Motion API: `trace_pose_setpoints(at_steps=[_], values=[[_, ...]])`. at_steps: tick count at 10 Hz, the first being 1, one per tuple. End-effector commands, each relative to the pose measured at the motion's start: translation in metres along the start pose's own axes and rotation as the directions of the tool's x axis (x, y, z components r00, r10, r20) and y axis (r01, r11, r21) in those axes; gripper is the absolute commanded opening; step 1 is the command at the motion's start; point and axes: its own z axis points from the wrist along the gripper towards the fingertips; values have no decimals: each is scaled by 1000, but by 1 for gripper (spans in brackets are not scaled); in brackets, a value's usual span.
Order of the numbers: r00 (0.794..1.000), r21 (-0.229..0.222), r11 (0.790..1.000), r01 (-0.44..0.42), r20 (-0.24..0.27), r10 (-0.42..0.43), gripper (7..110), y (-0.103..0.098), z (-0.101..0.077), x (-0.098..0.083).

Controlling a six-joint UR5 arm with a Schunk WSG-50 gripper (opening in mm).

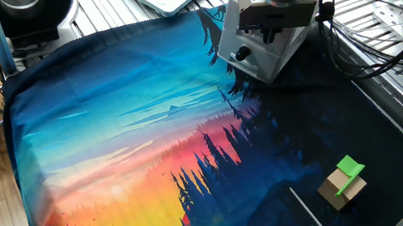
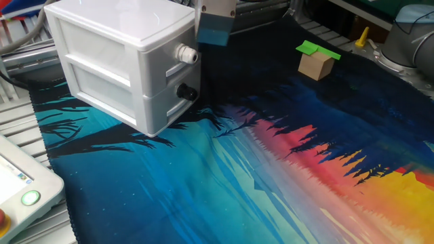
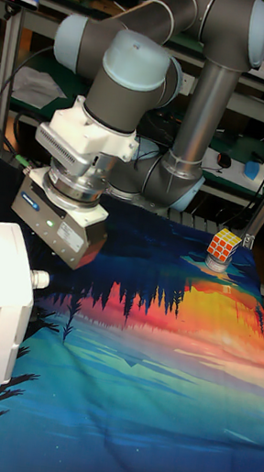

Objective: Use the gripper to push and close the drawer

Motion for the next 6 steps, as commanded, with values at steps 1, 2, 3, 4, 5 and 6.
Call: trace_pose_setpoints(at_steps=[1, 2, 3, 4, 5, 6], values=[[995, -97, 995, -29, -100, 19, 7, 26, -14, 26], [994, -99, 995, -29, -103, 18, 7, 28, -18, 28], [994, -109, 994, -30, -110, 18, 7, 30, -26, 32], [993, -113, 993, -30, -113, 18, 7, 33, -38, 35], [994, -109, 994, -28, -112, 16, 7, 37, -50, 38], [994, -110, 994, -27, -112, 15, 7, 42, -62, 42]])
